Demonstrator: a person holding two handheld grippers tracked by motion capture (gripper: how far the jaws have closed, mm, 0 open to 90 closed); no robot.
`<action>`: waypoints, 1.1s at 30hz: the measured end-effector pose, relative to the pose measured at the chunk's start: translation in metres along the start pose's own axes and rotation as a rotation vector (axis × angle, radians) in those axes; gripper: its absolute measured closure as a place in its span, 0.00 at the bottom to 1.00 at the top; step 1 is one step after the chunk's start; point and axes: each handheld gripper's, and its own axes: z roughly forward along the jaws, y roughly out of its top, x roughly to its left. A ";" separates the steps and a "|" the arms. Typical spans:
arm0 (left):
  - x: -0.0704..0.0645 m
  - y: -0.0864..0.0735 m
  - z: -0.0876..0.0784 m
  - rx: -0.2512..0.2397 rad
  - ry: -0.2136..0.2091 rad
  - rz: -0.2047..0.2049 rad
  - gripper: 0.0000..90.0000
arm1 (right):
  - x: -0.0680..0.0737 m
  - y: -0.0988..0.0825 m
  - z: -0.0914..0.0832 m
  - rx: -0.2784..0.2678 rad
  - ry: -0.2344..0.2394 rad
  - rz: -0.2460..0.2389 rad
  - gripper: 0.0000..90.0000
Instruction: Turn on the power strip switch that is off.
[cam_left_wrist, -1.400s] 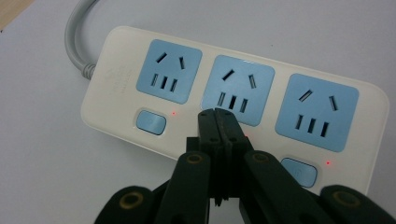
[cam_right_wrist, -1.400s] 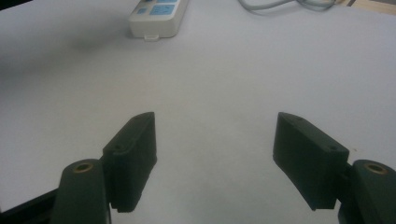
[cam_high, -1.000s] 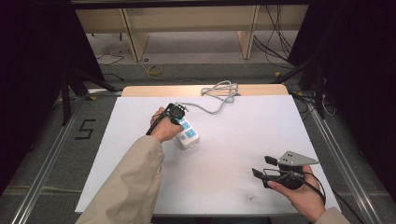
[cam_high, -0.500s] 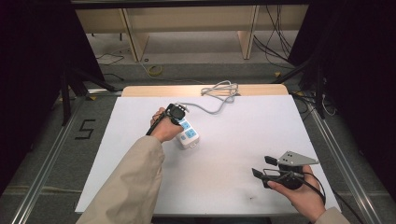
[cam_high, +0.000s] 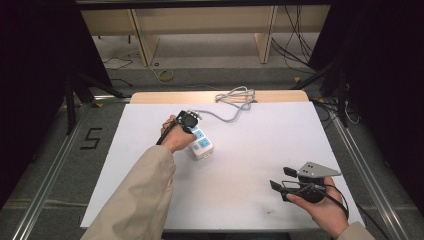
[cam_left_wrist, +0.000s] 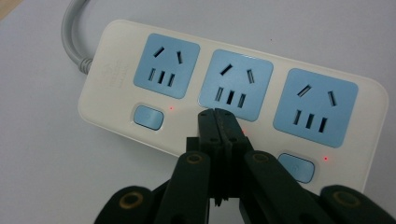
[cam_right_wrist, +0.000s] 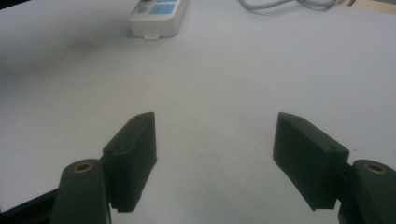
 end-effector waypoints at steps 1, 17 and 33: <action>0.000 0.000 0.000 -0.001 0.001 0.001 1.00 | 0.000 0.000 0.000 0.000 0.000 0.000 0.34; 0.001 0.000 0.000 -0.012 0.015 0.010 1.00 | 0.000 0.000 0.000 -0.001 -0.001 0.002 0.34; 0.000 -0.001 -0.005 -0.051 0.007 0.008 1.00 | -0.001 0.000 -0.001 -0.002 -0.003 0.003 0.34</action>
